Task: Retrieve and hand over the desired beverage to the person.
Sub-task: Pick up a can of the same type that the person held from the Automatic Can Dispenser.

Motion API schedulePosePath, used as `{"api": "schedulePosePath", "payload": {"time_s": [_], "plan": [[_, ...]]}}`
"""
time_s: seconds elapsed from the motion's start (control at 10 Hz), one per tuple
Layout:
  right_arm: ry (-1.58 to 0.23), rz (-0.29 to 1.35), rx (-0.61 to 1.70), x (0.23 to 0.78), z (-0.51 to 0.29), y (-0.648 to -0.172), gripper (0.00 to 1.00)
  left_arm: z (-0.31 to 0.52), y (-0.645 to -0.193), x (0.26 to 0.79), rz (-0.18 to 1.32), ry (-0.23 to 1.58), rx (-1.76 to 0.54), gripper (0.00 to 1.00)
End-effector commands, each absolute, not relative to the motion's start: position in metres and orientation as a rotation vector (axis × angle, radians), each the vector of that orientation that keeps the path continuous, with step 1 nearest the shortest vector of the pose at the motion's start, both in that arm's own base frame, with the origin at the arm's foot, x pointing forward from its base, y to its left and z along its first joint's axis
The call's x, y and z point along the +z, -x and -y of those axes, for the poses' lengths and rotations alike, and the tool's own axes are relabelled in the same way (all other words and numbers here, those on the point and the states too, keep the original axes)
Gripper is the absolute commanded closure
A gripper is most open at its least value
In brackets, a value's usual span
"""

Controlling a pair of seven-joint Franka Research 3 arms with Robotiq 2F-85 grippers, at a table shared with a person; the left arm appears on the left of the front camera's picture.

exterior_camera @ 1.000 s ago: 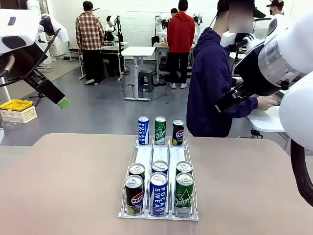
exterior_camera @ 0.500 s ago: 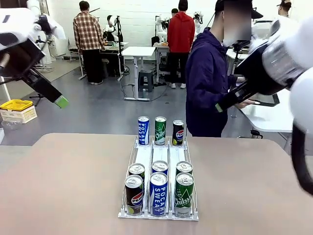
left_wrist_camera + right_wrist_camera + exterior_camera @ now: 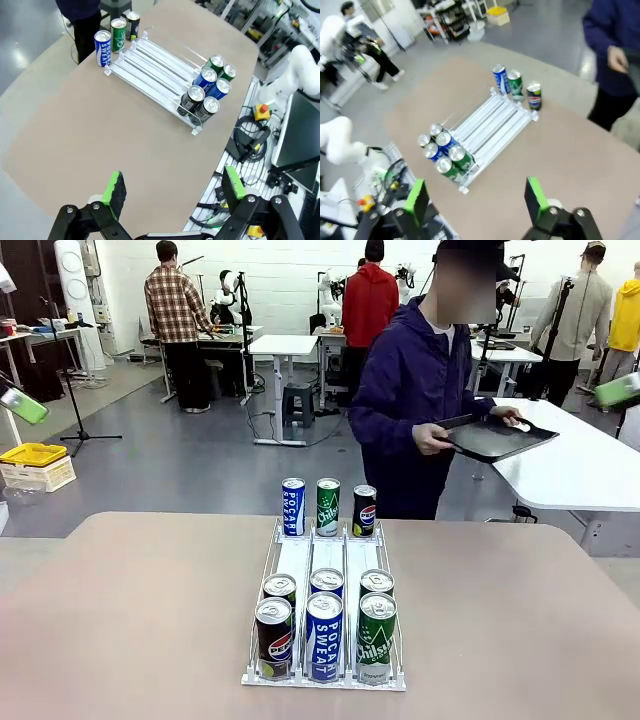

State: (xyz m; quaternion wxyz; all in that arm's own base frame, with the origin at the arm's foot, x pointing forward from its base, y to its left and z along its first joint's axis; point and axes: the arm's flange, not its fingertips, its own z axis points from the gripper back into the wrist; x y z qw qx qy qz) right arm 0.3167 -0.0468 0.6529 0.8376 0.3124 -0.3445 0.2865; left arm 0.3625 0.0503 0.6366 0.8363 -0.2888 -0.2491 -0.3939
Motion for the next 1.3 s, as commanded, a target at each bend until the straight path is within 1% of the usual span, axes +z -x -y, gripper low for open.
{"api": "schedulePosePath", "payload": {"time_s": [0.0,0.3,0.4,0.5,1.2], "plan": [[-0.634,0.711,0.541,0.644,0.065,-0.326,0.00,-0.077,-0.363,0.634,0.570,0.684,-0.751,0.00],[-0.626,0.747,0.490,0.632,0.091,-0.327,0.00,-0.099,-0.346,0.630,0.630,0.708,-0.684,0.00],[-0.616,0.740,0.522,0.627,0.080,-0.336,0.00,-0.097,-0.340,0.636,0.666,0.668,-0.710,0.00],[-0.619,0.728,0.479,0.636,0.098,-0.325,0.00,-0.109,-0.352,0.632,0.604,0.703,-0.675,0.00],[-0.619,0.728,0.479,0.636,0.098,-0.325,0.00,-0.109,-0.352,0.632,0.604,0.703,-0.675,0.00]]}}
